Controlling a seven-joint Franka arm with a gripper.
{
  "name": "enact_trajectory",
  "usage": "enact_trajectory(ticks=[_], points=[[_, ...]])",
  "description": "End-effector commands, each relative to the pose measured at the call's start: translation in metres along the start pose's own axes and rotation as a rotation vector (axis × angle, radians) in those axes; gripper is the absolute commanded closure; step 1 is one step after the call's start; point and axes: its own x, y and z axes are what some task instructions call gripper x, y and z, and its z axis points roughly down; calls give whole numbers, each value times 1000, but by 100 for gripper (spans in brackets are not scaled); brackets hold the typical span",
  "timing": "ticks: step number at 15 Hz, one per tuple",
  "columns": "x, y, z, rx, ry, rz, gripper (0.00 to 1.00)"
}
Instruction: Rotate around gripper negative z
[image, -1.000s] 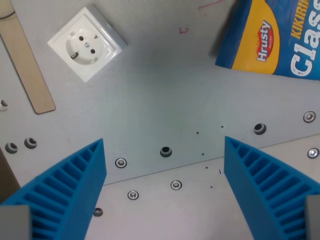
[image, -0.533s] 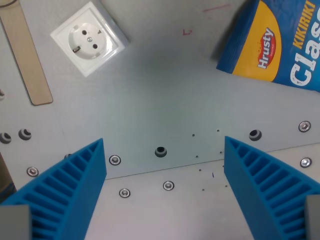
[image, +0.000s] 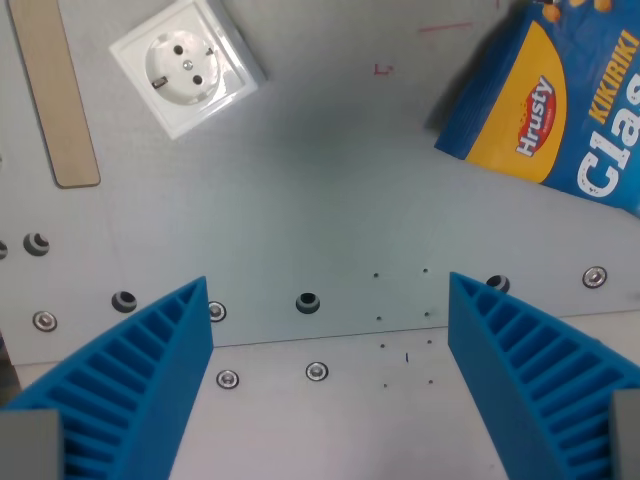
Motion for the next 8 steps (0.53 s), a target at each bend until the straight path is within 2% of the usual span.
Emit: enact_trajectory(ticks=[1, 8], points=[[0, 0, -3, 0, 6, -165, 0], [0, 0, -3, 0, 6, -258, 0]])
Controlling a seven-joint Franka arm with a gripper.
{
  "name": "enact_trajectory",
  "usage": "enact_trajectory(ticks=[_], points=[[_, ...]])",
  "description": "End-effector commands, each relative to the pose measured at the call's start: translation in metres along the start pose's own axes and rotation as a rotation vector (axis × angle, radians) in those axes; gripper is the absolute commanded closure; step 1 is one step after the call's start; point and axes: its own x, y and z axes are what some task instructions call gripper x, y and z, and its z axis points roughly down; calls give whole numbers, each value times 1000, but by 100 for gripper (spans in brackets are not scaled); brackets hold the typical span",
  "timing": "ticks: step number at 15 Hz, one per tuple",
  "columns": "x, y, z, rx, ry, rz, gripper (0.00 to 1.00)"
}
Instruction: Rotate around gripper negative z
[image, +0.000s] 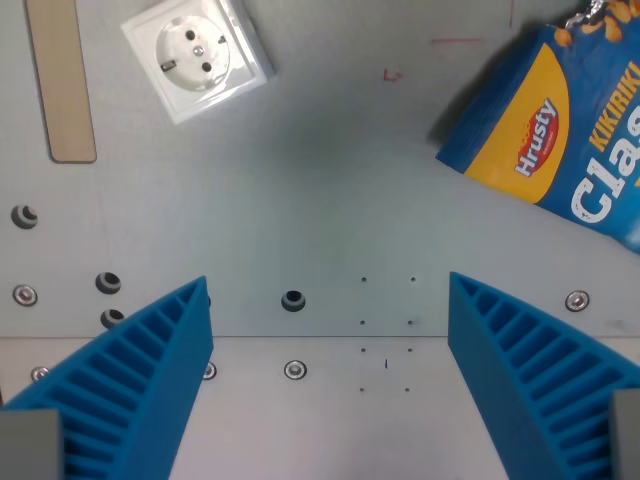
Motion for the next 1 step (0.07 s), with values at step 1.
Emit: enact_trajectory(ticks=[1], points=[[0, 0, -3, -1, 6, -171, 0]])
